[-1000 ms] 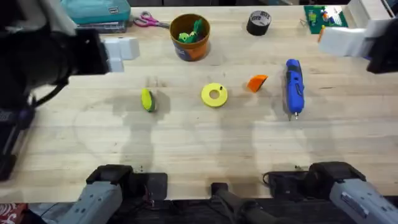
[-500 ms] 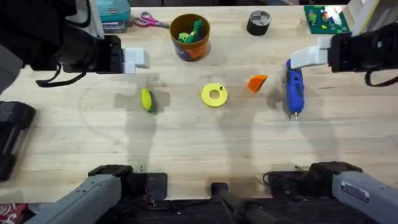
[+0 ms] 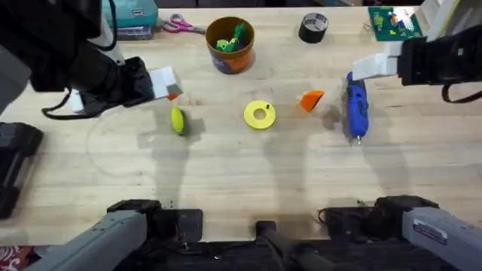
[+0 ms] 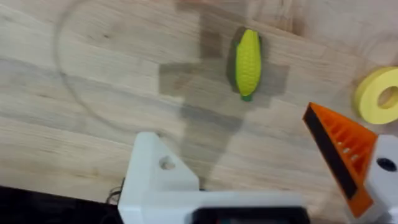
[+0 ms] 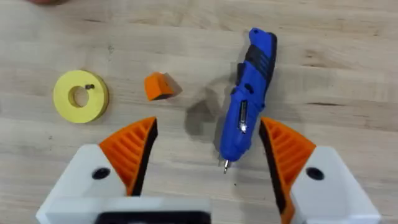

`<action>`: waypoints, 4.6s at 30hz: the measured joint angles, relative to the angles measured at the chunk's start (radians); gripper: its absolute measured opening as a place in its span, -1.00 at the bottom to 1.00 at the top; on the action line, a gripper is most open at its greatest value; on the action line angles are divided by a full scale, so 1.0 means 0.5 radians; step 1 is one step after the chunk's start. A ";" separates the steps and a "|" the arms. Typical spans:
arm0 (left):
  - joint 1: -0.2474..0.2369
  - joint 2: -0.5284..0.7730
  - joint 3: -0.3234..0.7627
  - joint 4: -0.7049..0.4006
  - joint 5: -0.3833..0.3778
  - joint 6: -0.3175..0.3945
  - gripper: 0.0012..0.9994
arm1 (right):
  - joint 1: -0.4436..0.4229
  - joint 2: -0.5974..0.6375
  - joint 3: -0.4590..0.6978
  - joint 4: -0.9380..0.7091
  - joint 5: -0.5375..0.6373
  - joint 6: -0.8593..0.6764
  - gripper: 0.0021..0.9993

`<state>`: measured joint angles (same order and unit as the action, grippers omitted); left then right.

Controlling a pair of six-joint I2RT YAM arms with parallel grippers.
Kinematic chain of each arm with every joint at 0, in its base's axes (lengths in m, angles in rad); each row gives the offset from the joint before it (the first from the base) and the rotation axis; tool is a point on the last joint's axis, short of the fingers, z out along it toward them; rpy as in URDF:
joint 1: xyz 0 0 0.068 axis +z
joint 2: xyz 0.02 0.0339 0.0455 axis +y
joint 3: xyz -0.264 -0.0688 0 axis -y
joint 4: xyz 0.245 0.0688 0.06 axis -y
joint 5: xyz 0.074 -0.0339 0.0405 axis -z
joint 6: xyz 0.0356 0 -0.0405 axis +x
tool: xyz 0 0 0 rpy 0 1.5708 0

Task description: Pick up the gripper from the table and insert it into the empty holder that is missing its gripper. Then pick up a screw, insert it into the mounting hole, and use the screwdriver to tighten it. Finally, clean up the table by picking up the vegetable and placing it into the bucket.

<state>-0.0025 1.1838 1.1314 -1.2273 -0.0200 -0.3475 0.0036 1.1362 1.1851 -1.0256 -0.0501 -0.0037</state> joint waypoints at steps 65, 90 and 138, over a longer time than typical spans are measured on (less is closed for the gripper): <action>-0.016 0.011 0.160 0.317 0.272 0.133 -0.99 | 0.000 0.000 0.000 0.002 0.000 0.000 0.99; -0.016 -0.185 0.176 0.306 0.272 0.227 0.14 | 0.000 0.000 0.001 0.002 0.000 -0.001 0.99; -0.016 -0.185 0.176 0.524 0.205 0.844 0.97 | 0.000 0.000 0.005 -0.001 0.000 0.000 0.99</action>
<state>-0.0105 1.0912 1.2194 -0.9655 0.0827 0.0745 0.0036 1.1362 1.1873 -1.0260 -0.0502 -0.0036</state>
